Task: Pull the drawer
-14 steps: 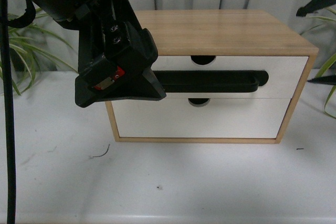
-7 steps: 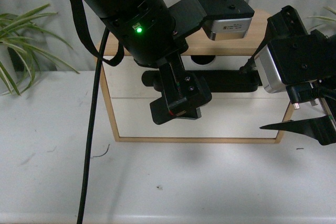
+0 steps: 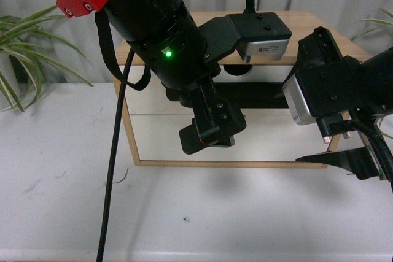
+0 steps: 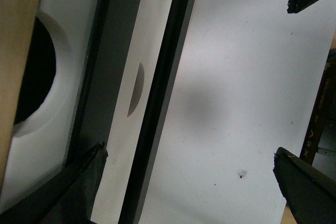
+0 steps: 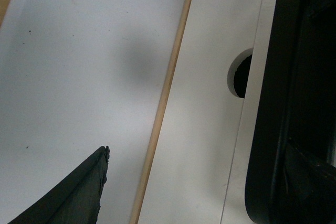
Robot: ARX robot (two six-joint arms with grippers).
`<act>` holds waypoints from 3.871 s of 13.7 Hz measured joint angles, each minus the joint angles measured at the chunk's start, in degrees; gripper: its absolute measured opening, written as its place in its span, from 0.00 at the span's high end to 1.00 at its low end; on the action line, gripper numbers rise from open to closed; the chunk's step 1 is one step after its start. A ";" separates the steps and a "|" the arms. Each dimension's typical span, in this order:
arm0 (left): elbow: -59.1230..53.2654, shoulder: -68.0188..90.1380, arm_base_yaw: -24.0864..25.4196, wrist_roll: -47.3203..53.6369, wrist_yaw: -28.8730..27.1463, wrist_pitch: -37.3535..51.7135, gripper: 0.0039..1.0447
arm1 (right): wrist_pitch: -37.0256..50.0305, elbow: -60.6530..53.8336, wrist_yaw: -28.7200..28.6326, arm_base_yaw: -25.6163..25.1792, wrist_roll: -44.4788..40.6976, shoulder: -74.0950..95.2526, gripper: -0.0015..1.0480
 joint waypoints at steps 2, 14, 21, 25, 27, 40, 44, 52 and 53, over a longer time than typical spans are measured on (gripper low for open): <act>-0.02 0.74 -0.02 0.09 0.44 0.70 0.06 | 0.98 -0.02 0.13 0.52 -0.61 1.46 0.06; -3.15 1.03 -0.74 1.20 2.58 0.94 0.06 | 0.44 -1.99 1.11 0.48 -0.87 0.90 0.06; -8.66 -3.13 -1.31 0.42 4.33 2.29 0.06 | 3.65 -9.77 2.82 0.48 -0.66 -4.55 0.06; -10.40 -4.52 -1.81 -0.07 4.26 2.47 0.06 | 4.00 -11.78 2.95 0.50 -0.68 -6.12 0.06; -10.91 -4.92 -2.05 -0.11 4.24 2.38 0.06 | 4.00 -12.68 3.10 0.57 -0.68 -6.91 0.06; -23.98 -15.72 -5.77 -1.68 4.79 2.84 0.06 | 0.81 -26.97 5.92 4.20 0.70 -21.75 0.06; -24.02 -15.65 -5.77 -2.47 4.37 3.80 0.06 | 6.03 -28.13 5.44 4.24 0.46 -20.96 0.06; -23.37 -15.67 -5.09 -5.11 5.31 5.92 0.06 | 10.58 -28.39 5.97 4.90 0.48 -20.59 0.06; -22.97 -15.67 -5.11 -5.42 4.76 7.96 0.06 | 11.61 -28.74 6.40 5.09 0.48 -19.80 0.06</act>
